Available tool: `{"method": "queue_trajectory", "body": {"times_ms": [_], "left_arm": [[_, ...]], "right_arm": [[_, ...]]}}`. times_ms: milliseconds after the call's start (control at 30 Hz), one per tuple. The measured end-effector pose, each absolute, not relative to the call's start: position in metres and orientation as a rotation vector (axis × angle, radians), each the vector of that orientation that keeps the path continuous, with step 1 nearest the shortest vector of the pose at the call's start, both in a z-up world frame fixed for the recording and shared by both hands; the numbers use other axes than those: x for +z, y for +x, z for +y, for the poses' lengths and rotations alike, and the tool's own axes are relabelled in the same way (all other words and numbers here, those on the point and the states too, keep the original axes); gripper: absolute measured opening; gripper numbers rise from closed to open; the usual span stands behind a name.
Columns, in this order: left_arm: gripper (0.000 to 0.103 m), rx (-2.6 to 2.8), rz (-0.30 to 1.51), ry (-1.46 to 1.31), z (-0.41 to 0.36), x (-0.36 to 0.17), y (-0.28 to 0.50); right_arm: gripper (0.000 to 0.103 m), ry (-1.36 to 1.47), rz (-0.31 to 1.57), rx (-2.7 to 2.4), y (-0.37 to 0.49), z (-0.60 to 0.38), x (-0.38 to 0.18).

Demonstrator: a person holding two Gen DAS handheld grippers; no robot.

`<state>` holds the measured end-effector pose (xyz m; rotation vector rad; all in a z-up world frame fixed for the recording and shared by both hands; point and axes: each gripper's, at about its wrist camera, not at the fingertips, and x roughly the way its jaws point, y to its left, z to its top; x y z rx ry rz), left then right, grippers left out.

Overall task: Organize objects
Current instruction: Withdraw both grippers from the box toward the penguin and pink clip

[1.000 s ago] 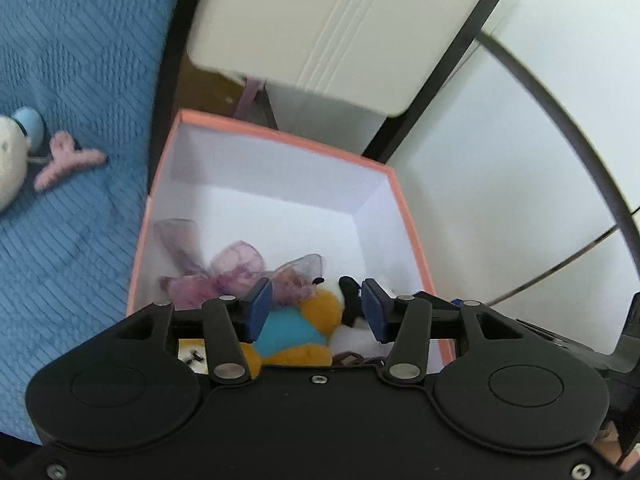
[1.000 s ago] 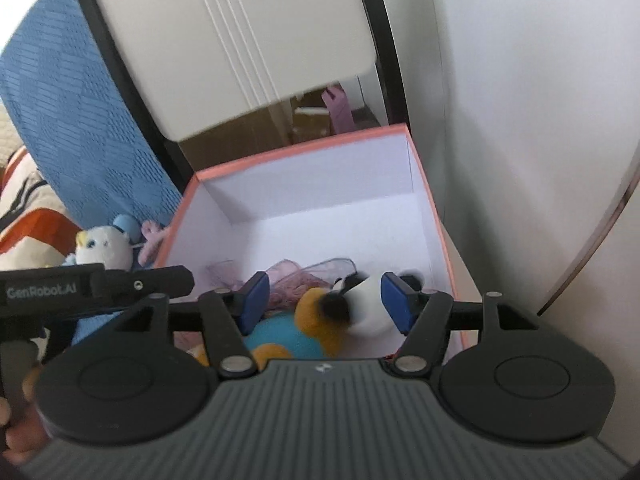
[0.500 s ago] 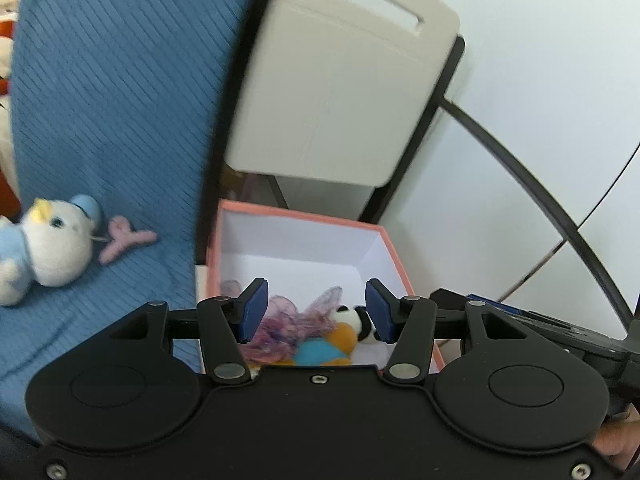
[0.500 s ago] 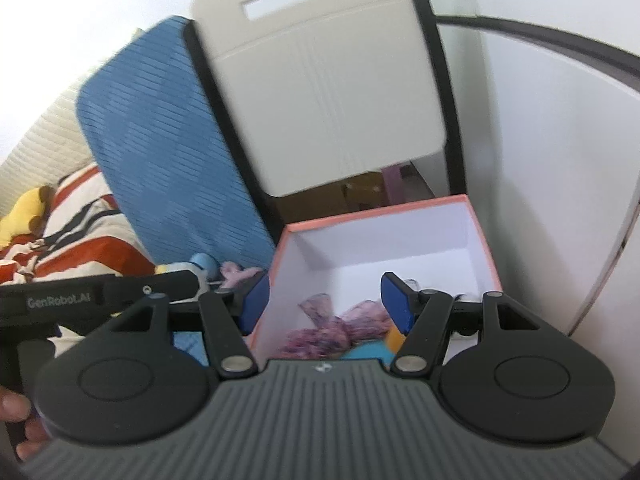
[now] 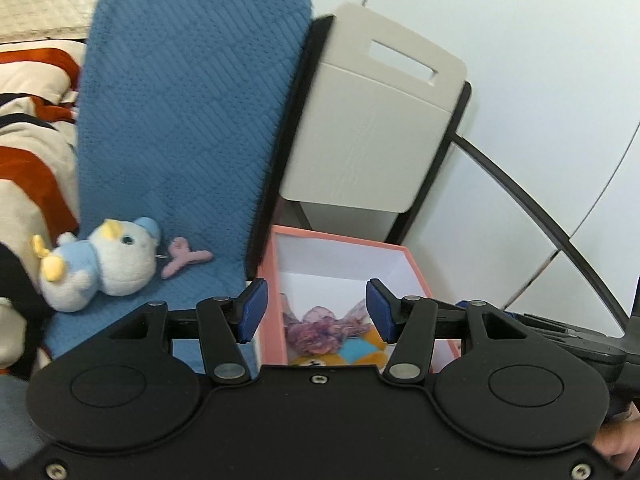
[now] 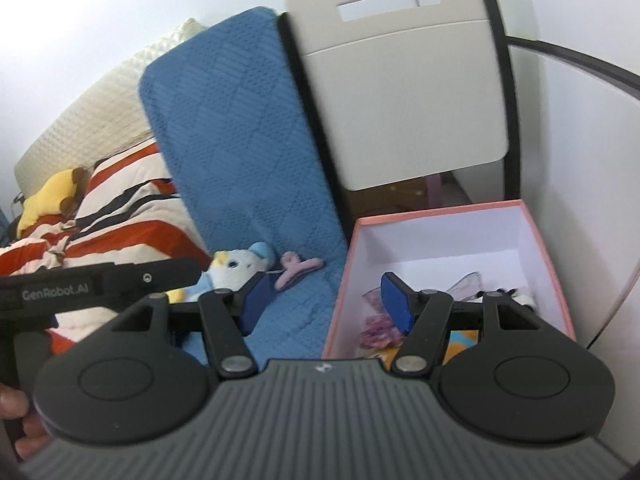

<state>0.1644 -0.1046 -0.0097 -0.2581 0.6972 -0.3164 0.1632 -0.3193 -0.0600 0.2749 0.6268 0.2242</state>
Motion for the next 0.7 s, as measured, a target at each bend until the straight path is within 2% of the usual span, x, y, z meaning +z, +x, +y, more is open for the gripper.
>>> {"method": "queue_trajectory", "body": {"times_ms": [333,433,700], "left_arm": [[0.055,-0.25,0.656,-0.228,-0.052,-0.014,0.135],[0.056,-0.247,0.65,-0.217,-0.043,-0.02,0.129],[0.062,-0.236,0.641,-0.223,-0.022,-0.044,0.121]], "right_arm": [[0.064,0.224,0.612,0.302,0.148,-0.268,-0.058],[0.073,0.221,0.612,0.31,0.147,-0.257,-0.065],[0.073,0.176,0.646,0.325,0.15,-0.235,-0.099]]}}
